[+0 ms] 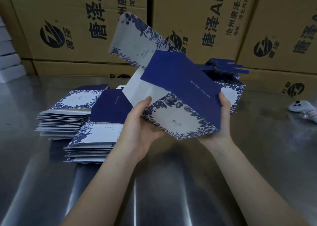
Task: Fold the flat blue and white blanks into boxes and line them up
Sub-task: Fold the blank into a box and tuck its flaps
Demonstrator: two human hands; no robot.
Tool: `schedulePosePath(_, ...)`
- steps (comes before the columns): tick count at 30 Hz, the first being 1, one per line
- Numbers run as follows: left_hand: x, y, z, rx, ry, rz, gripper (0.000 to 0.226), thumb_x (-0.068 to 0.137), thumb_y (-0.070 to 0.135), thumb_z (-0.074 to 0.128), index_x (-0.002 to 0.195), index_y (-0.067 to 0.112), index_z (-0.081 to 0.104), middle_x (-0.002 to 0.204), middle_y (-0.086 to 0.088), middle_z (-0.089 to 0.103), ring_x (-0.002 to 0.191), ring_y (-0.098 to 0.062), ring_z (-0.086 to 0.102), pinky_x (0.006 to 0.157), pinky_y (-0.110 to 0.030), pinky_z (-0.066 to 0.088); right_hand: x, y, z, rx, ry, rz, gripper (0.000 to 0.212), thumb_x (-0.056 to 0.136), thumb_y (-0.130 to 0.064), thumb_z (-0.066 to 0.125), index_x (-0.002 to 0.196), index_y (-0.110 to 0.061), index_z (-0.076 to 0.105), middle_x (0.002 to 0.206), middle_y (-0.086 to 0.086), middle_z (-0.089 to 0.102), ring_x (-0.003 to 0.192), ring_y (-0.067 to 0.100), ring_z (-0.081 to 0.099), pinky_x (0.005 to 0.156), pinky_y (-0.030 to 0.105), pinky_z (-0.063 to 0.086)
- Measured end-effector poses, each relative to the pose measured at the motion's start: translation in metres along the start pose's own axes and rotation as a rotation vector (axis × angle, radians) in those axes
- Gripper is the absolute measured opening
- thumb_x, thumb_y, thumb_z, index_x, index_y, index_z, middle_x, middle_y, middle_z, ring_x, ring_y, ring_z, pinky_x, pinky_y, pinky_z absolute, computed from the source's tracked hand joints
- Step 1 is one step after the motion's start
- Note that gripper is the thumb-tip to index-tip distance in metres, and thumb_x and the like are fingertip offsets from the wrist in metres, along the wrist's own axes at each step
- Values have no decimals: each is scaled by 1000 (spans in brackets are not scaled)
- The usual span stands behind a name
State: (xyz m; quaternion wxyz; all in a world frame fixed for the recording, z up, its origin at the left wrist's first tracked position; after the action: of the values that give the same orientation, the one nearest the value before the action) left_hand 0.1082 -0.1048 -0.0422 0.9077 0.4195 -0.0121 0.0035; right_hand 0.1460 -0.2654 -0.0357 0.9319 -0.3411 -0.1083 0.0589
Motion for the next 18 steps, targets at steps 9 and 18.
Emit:
schedulePosePath(9, 5, 11, -25, 299, 313, 198, 36, 104, 42, 35, 136, 31, 48, 130, 8, 63, 117, -13, 62, 97, -50, 52, 7, -28, -17, -766, 378, -275, 28, 98, -9, 49, 119, -25, 56, 119, 4, 64, 92, 11, 62, 79, 27, 49)
schedulePosePath(18, -3, 10, -19, 582, 363, 485, 45, 108, 32, 34, 152, 32, 31, 138, 30, 37, 124, 16, 34, 91, 6, 27, -57, -19, 79, -1050, -125, -1023, 28, 80, 1, 41, 82, -9, 68, 76, 4, 66, 70, 19, 64, 62, 38, 53)
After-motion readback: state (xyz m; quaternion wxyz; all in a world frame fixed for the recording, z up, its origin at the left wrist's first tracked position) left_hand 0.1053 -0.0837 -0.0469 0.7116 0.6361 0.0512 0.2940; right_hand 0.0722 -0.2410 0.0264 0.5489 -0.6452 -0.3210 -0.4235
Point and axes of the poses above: each hand's wrist, its own x-axis towards the middle knuckle, its own z-axis out of the palm, y = z × x, the point moved 7 cm from there along x, towards the middle knuckle
